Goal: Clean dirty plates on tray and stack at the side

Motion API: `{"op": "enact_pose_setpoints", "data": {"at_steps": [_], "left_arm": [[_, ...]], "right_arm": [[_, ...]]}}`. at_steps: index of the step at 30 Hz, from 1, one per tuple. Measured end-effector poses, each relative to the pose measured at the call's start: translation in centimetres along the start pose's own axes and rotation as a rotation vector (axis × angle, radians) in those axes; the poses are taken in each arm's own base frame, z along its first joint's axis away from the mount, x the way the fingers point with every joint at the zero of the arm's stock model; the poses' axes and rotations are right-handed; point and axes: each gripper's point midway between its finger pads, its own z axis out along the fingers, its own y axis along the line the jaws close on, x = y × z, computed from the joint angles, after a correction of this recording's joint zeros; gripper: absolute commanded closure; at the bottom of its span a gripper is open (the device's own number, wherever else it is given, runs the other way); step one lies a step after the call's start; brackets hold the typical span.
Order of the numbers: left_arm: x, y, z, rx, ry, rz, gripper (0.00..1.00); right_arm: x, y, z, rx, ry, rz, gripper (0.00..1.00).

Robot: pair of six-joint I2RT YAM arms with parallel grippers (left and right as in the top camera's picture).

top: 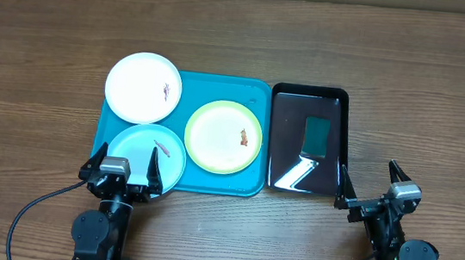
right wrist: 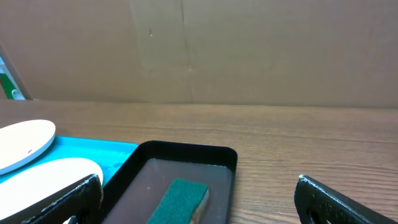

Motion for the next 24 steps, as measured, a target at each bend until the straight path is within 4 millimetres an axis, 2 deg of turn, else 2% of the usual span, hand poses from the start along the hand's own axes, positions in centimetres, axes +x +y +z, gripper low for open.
{"op": "enact_pose_setpoints", "data": {"at_steps": [9,15,18,21,24], "left_arm": [[0.0,0.0,0.0,-0.002,-0.002,0.000,0.00],[0.1,-1.1,-0.1,0.066,0.014,-0.006,0.00],[0.0,-1.7,-0.8,0.092,0.070,-0.022,0.00],[-1.7,-2.1,-1.9,0.107,0.131,-0.035,0.00],[-5.1,-2.9,-2.8,0.141,0.176,-0.046,0.00]], "right_arm": [[0.0,0.0,0.0,0.000,0.000,0.000,0.00],[0.0,0.0,0.0,0.000,0.000,0.000,0.00],[0.0,0.0,0.0,0.000,-0.001,0.000,0.00],[-0.1,0.1,0.0,-0.004,-0.003,0.000,0.00],[-0.1,0.3,0.0,-0.020,-0.002,0.000,0.00]]}}
